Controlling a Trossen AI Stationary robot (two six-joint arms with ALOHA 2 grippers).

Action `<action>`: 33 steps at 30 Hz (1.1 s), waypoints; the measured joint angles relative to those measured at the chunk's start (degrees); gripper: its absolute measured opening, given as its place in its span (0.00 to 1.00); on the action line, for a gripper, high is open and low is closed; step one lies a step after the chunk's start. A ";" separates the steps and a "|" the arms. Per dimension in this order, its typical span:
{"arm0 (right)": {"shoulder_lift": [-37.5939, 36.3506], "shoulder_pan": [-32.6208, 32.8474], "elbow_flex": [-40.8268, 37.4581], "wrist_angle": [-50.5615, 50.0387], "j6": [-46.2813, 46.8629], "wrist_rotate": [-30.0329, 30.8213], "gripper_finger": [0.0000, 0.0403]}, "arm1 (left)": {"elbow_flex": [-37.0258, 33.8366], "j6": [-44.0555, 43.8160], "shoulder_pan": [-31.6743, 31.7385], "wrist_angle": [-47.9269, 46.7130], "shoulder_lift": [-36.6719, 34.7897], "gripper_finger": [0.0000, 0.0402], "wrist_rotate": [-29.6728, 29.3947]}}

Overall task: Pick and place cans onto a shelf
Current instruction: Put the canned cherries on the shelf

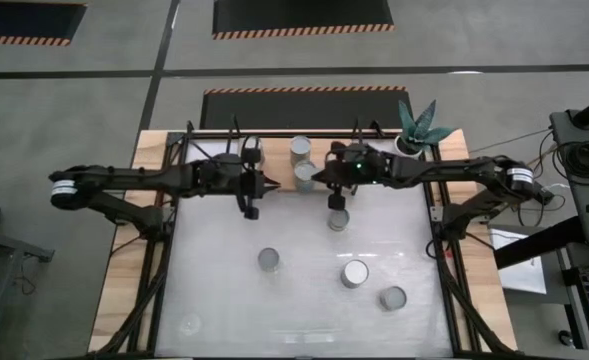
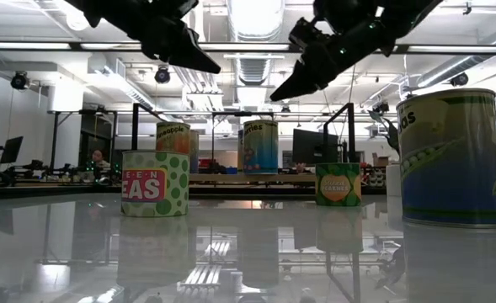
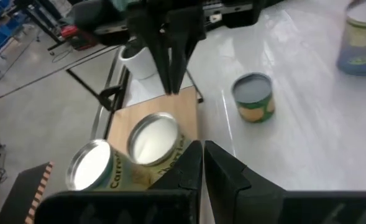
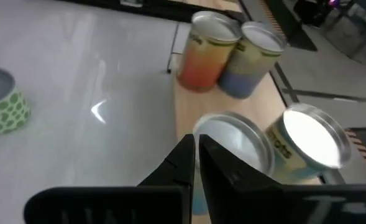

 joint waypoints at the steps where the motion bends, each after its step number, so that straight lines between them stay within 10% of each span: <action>1: -0.46 -0.55 -0.50 0.28 0.75 -0.15 0.03 | 0.00 -0.04 0.51 0.51 0.24 0.00 0.00; 27: 0.17 -3.83 -0.32 -3.23 -1.46 -1.74 0.03 | 17.35 -2.37 7.15 -4.44 24.58 0.00 -2.57; 33: 0.17 -3.81 -0.34 -5.45 -3.00 -12.44 0.03 | 18.03 -3.73 7.14 -5.17 24.72 0.00 -3.02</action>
